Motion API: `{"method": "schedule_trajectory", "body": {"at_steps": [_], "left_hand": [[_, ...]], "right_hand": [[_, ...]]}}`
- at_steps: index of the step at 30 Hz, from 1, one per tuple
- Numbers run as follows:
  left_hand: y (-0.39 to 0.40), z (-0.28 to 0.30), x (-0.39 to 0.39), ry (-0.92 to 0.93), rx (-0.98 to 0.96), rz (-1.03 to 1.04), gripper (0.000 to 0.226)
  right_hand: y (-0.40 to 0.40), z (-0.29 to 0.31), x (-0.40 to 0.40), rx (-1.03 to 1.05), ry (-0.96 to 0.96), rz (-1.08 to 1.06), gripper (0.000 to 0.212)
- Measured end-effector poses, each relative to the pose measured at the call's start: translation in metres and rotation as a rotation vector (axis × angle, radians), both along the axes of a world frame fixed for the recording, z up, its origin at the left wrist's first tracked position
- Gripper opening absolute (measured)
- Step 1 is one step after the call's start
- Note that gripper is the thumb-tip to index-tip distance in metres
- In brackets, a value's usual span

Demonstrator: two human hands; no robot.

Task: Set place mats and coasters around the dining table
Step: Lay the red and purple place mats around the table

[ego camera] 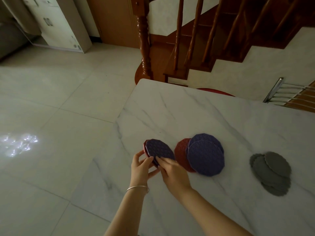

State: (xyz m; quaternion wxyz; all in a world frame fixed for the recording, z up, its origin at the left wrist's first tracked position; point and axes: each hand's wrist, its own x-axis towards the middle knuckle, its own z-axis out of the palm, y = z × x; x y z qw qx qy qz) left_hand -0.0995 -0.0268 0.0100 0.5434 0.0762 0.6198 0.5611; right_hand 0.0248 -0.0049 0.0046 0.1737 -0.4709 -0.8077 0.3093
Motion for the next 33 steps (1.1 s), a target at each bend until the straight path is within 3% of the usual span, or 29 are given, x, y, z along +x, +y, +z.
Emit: {"method": "schedule_trajectory", "body": {"at_steps": [3,5,9,12,16,20,27,30,33], "left_hand": [[-0.002,-0.002,-0.002,0.007,-0.008,0.0,0.034],[-0.004,-0.002,-0.003,-0.015,-0.014,0.008,0.032],[-0.009,-0.005,-0.006,-0.024,-0.028,0.014,0.032],[-0.01,-0.007,-0.008,-0.023,-0.034,0.015,0.033],[-0.011,-0.009,-0.009,-0.018,-0.036,0.013,0.033],[-0.011,-0.009,-0.008,-0.011,-0.028,0.017,0.033],[-0.012,-0.005,-0.009,-0.035,-0.031,0.009,0.025],[-0.012,-0.002,-0.01,-0.176,-0.039,0.043,0.029],[-0.013,-0.001,-0.012,-0.237,-0.036,0.047,0.044]], "right_hand": [[0.007,-0.004,0.013,-0.048,0.003,0.021,0.042],[0.014,-0.01,0.033,-0.007,-0.012,-0.139,0.044],[0.023,-0.033,0.088,-0.05,-0.395,-0.397,0.074],[0.024,-0.046,0.116,-0.126,-0.529,-0.373,0.083],[0.025,-0.045,0.121,-0.081,-0.621,-0.276,0.069],[0.022,-0.03,0.119,-0.07,-0.386,-0.348,0.045],[0.027,0.017,0.085,0.258,0.158,-0.615,0.025],[0.027,0.034,0.047,0.341,0.206,-0.457,0.019],[0.016,0.027,0.013,0.203,0.043,-0.178,0.026]]}}
